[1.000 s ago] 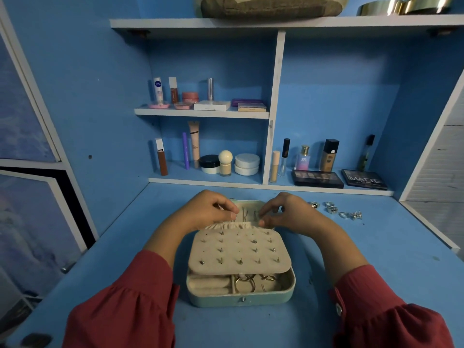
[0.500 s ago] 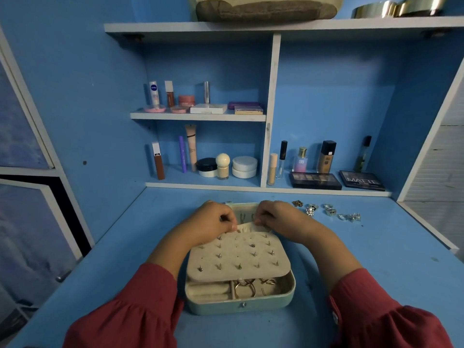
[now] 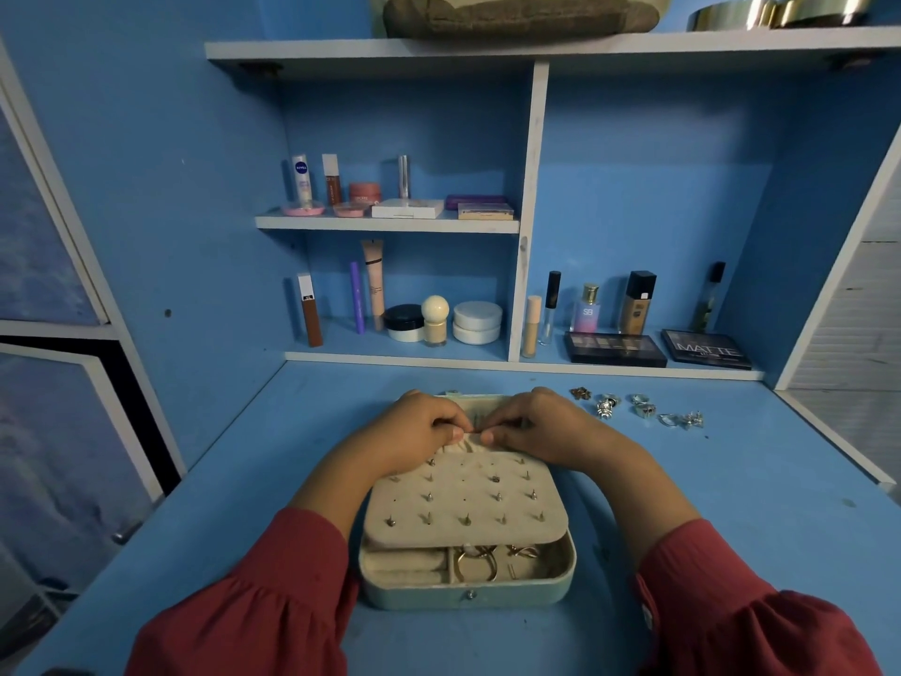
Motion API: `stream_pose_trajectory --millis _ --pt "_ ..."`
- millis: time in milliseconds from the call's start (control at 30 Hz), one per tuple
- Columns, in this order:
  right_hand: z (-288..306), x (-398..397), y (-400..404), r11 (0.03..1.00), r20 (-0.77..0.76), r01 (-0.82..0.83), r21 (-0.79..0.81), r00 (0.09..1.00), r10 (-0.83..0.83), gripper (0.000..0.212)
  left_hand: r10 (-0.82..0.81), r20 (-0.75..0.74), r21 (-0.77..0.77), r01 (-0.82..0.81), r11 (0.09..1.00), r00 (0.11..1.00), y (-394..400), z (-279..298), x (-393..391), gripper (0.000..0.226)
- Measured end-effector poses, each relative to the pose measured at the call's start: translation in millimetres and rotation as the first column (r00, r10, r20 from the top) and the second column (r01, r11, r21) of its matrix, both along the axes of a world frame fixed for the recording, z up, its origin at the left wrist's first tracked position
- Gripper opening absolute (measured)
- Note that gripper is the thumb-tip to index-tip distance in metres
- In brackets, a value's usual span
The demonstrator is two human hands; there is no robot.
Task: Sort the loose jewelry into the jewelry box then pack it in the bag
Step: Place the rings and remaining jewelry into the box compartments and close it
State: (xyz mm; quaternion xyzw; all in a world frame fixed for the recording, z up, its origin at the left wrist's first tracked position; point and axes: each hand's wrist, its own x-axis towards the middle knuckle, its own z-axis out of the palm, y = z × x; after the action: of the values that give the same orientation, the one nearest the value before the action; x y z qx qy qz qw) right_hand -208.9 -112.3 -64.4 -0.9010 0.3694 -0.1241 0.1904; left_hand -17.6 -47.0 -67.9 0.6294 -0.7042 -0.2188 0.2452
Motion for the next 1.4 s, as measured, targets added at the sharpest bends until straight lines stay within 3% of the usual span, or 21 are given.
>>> stream_pose_trajectory --millis 67,233,700,867,967,1067,1167,1267,1333,1400 --pt "0.9 0.2 0.6 1.000 0.012 0.005 0.015 1.000 -0.006 0.006 0.020 0.005 -0.012 -0.020 1.000 1.000 0.3 -0.1 -0.2 0.011" --pt "4.8 -1.2 4.4 1.000 0.038 -0.002 0.014 0.999 0.002 0.020 0.023 -0.003 -0.024 -0.023 0.999 1.000 0.7 0.5 -0.3 0.009" --pt "2.3 5.1 6.8 0.998 0.014 0.030 -0.053 0.999 -0.029 0.017 -0.013 0.026 0.013 0.013 1.000 1.000 3.0 2.8 0.2 0.011" --pt "-0.2 3.3 5.8 0.990 0.111 0.046 -0.133 0.993 -0.031 0.010 0.034 0.046 0.012 -0.035 0.999 0.998 2.3 1.7 0.6 0.021" --pt "-3.8 -1.5 0.0 0.963 0.197 0.146 -0.228 0.975 -0.101 0.009 0.071 0.042 -0.006 -0.070 0.998 0.997 2.1 1.8 8.4 0.019" --pt "-4.0 -10.8 -8.2 0.975 0.270 0.203 -0.094 0.948 -0.172 0.009 0.080 0.070 0.016 -0.082 0.997 0.994 4.8 3.9 15.2 0.018" --pt "-1.2 -15.0 -7.7 0.988 0.218 0.151 -0.016 0.965 -0.144 0.013 0.072 0.125 0.019 -0.075 0.997 0.989 6.5 5.9 13.1 0.016" --pt "-1.9 -12.8 -6.6 0.991 0.119 0.129 -0.019 0.985 -0.126 0.020 0.073 0.159 0.032 -0.079 0.996 0.985 7.1 6.9 10.5 0.018" --pt "-4.8 -11.2 -8.8 0.987 0.167 0.156 -0.031 0.975 -0.149 0.018 0.070 0.151 0.012 -0.072 0.997 0.986 7.0 6.8 10.9 0.017" --pt "-9.4 -12.6 -14.0 0.951 0.242 0.290 -0.108 0.935 -0.258 0.018 0.079 0.099 -0.044 -0.075 0.996 0.992 6.7 5.7 11.4 0.011"
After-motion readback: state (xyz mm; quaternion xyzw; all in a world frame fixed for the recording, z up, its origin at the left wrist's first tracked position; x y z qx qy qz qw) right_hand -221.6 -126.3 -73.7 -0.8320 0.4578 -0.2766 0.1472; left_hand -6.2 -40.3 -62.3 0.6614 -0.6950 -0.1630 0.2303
